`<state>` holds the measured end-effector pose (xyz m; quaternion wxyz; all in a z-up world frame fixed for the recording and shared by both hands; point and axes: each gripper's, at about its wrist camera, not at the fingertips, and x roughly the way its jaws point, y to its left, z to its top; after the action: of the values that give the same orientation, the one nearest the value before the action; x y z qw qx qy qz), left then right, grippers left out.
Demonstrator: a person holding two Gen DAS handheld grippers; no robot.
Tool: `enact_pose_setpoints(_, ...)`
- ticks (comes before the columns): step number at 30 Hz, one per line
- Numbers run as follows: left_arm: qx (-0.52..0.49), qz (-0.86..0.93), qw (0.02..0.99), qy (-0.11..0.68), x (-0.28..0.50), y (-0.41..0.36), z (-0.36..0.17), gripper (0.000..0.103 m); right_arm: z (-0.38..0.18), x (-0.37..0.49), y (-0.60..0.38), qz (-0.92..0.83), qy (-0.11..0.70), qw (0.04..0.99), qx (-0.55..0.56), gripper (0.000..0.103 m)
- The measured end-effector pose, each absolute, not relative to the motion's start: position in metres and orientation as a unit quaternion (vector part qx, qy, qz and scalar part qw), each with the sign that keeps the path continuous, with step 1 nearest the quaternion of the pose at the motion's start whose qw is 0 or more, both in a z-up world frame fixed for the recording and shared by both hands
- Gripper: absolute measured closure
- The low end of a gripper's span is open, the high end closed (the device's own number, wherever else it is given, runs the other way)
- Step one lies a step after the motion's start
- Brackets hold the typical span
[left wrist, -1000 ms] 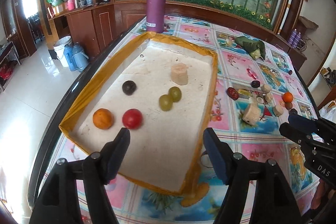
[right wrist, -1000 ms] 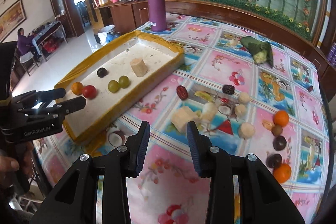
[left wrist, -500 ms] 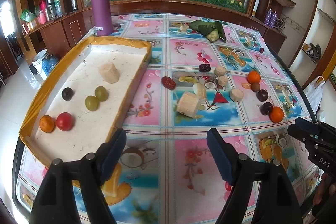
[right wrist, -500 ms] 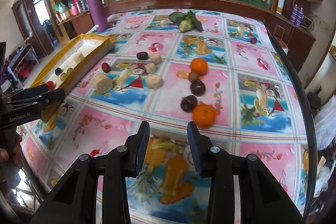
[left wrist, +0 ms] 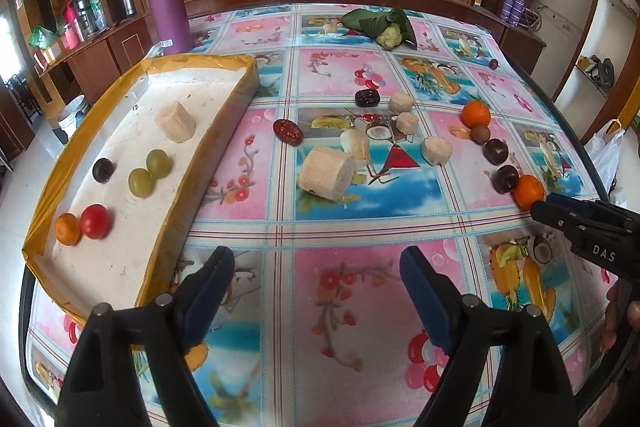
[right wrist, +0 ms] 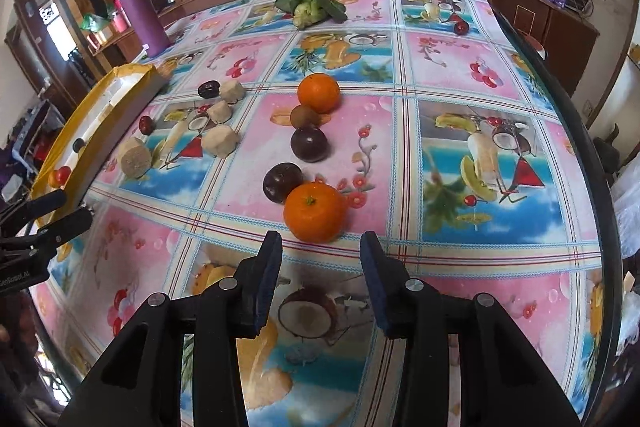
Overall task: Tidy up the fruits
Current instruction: 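Withdraw both open tools from the tray toward the fruit row, then grasp a mandarin with the right tool while the left tool grasps a beige chunk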
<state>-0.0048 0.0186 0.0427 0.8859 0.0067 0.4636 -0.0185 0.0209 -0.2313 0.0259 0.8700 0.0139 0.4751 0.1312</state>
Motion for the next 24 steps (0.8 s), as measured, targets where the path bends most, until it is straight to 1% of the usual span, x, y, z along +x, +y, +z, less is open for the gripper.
enact_pose_setpoints(6,0.002,-0.014,0.884,0.467,0.000,0.019,0.037,0.015,0.016,0.037,-0.221,0.141,0.481,0.865,-0.013,0.063)
enact_pose_setpoints(11,-0.011,-0.015,0.882,0.470,0.014,0.020,0.031,0.014,0.015,0.042,-0.215,0.140,0.465,0.873,-0.044,0.063)
enact_pose_setpoints(12,-0.013,-0.015,0.883,0.468,0.018,0.020,0.031,0.014,0.016,0.041,-0.214,0.145,0.460,0.875,-0.044,0.067)
enact_pose_setpoints(13,-0.013,-0.013,0.885,0.465,0.022,0.020,0.031,0.014,0.016,0.041,-0.214,0.148,0.457,0.876,-0.044,0.068)
enact_pose_setpoints(19,-0.004,-0.011,0.889,0.457,0.049,0.017,0.028,0.014,0.017,0.039,-0.222,0.150,0.452,0.879,-0.029,0.068)
enact_pose_setpoints(24,-0.010,-0.008,0.884,0.467,0.066,0.018,0.017,0.014,0.017,0.039,-0.224,0.155,0.454,0.877,-0.021,0.068)
